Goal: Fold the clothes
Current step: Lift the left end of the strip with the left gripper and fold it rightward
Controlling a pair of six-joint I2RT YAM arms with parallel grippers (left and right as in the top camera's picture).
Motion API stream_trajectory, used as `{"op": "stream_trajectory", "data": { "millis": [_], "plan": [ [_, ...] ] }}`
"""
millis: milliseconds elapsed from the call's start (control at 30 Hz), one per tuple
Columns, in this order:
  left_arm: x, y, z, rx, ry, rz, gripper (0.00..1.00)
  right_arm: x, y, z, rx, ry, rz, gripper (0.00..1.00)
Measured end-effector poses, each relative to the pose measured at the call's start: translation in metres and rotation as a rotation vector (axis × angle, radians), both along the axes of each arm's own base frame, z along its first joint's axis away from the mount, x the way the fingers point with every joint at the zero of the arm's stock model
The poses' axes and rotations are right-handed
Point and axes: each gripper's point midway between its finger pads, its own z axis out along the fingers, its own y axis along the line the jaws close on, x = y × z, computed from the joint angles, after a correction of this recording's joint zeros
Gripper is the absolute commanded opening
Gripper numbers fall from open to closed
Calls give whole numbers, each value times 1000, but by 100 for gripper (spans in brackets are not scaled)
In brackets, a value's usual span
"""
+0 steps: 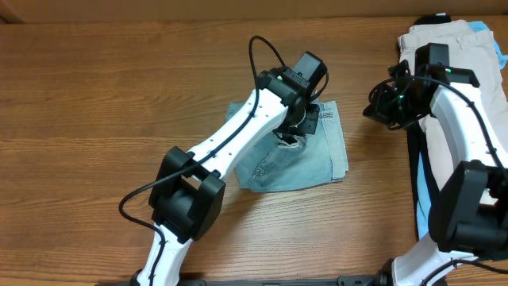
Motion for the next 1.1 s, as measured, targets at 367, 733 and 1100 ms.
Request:
{"op": "stream_trajectory", "data": {
  "millis": [367, 733, 1100],
  "plan": [
    [-14, 31, 87, 25, 63, 25, 4, -5, -1, 3, 3, 8, 2, 4],
    [24, 139, 147, 46, -1, 165, 4, -23, 72, -31, 7, 31, 167, 4],
    [6, 192, 190, 178, -155, 182, 4, -25, 84, -41, 4, 31, 166, 4]
  ]
}}
